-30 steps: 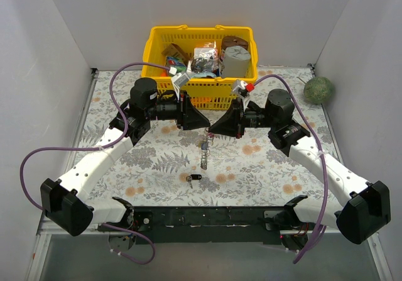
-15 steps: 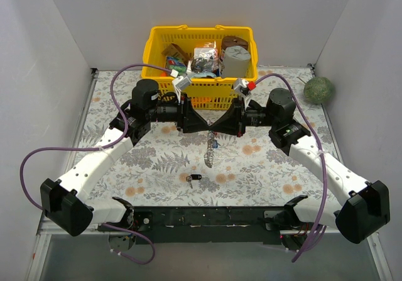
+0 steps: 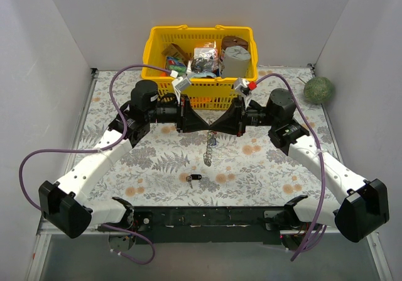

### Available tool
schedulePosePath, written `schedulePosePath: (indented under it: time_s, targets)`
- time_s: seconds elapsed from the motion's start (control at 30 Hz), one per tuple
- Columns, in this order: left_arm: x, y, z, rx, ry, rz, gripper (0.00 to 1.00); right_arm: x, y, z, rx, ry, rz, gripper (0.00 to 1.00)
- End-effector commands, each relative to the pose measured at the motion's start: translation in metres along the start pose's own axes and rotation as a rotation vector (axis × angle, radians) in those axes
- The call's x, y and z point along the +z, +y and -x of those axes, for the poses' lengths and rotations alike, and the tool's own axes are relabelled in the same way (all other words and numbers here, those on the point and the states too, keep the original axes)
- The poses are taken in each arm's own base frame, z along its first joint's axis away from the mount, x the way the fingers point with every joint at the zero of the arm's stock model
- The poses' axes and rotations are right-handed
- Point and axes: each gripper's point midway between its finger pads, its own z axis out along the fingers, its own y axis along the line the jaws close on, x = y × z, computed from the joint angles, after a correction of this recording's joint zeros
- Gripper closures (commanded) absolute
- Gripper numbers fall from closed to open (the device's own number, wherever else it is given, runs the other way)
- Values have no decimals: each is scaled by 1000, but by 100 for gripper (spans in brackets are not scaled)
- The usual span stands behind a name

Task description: Put the keys on the keyring

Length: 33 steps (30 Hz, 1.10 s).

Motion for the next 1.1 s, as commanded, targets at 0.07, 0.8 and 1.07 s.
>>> schedulePosePath:
  time_s: [0.07, 0.8, 1.07]
  targets:
    - [-9, -14, 21, 86, -90, 5, 99, -1, 26, 8, -81, -8, 129, 99]
    - [-6, -17, 16, 64, -71, -29, 68, -7, 42, -8, -68, 83, 254, 99]
    - [-10, -28, 13, 79, -50, -74, 49, -5, 36, -9, -51, 81, 221, 99]
